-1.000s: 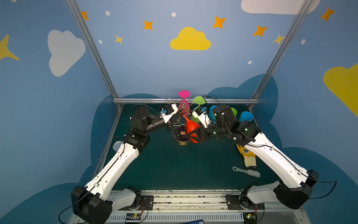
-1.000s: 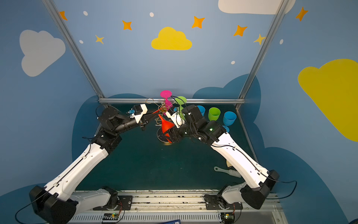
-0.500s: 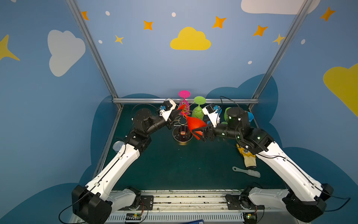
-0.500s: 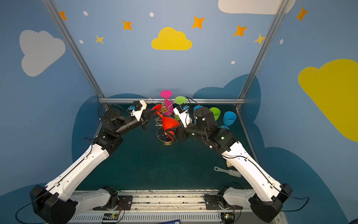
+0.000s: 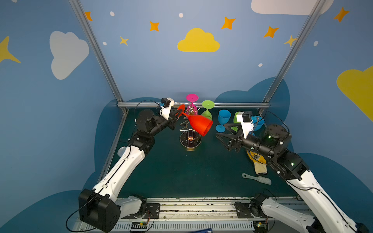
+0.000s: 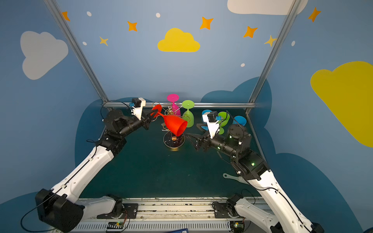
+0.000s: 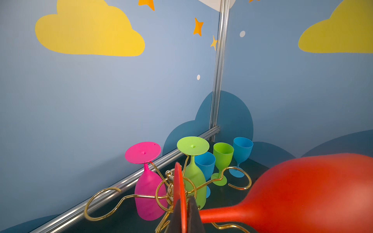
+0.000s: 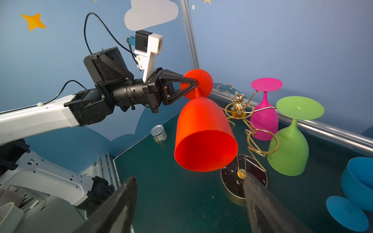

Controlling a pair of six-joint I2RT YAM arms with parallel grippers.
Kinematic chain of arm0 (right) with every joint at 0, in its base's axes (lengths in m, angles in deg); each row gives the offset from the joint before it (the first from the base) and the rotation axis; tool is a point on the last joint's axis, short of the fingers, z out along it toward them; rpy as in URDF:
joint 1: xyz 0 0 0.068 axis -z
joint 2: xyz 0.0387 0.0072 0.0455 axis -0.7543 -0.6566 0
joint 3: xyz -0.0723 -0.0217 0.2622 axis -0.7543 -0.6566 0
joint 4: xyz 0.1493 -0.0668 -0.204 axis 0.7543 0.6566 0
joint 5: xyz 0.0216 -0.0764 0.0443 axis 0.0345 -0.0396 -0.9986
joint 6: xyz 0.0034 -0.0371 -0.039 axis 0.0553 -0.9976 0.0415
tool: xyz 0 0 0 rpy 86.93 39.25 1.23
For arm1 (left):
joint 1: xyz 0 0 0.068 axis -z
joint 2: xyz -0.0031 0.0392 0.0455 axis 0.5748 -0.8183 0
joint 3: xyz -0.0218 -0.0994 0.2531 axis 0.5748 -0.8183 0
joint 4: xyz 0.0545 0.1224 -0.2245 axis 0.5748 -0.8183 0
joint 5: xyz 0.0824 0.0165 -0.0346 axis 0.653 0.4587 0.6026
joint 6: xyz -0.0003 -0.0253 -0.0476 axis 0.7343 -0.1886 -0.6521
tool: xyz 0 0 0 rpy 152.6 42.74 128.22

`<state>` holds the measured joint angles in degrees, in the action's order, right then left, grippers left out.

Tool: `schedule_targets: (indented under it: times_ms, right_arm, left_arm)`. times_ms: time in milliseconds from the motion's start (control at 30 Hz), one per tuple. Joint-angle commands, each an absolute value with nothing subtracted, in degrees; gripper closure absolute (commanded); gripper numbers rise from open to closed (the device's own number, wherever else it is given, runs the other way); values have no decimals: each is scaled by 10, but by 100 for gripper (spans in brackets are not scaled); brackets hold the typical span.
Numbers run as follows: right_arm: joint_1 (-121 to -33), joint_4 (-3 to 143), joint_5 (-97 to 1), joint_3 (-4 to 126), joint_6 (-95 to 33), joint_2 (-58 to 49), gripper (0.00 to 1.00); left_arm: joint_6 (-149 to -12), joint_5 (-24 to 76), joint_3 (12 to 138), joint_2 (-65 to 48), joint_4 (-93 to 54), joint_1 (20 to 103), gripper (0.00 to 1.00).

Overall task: Take the wine glass off the wine glass rack
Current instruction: 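Open the left gripper off the red glass foot while the right carries it away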

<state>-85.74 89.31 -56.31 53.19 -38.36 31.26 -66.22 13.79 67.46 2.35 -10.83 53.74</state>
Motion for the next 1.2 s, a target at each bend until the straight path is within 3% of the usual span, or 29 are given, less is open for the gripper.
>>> schedule_targets:
  times_ms: [0,200,500,833,933,1167]
  right_arm:
    - [-851,868,-550,522,-377,307,26]
    - [-846,846,-560,529,-374,273,36]
    - [-845,804,-557,552,-375,201,40]
    - [-845,779,-607,577,-362,157,90]
    - [-845,784,-601,577,-357,162,100]
    - [-842,818,-529,574,-367,212,100]
  left_arm:
    - [-686,116,688,26,-89,534,97]
    - [-689,109,689,27,-93,532,97]
    - [-697,89,691,29,-93,531,97]
    - [-694,82,692,27,-98,527,97]
    - [-696,85,691,27,-95,524,87]
    - [-696,111,688,34,-100,518,54]
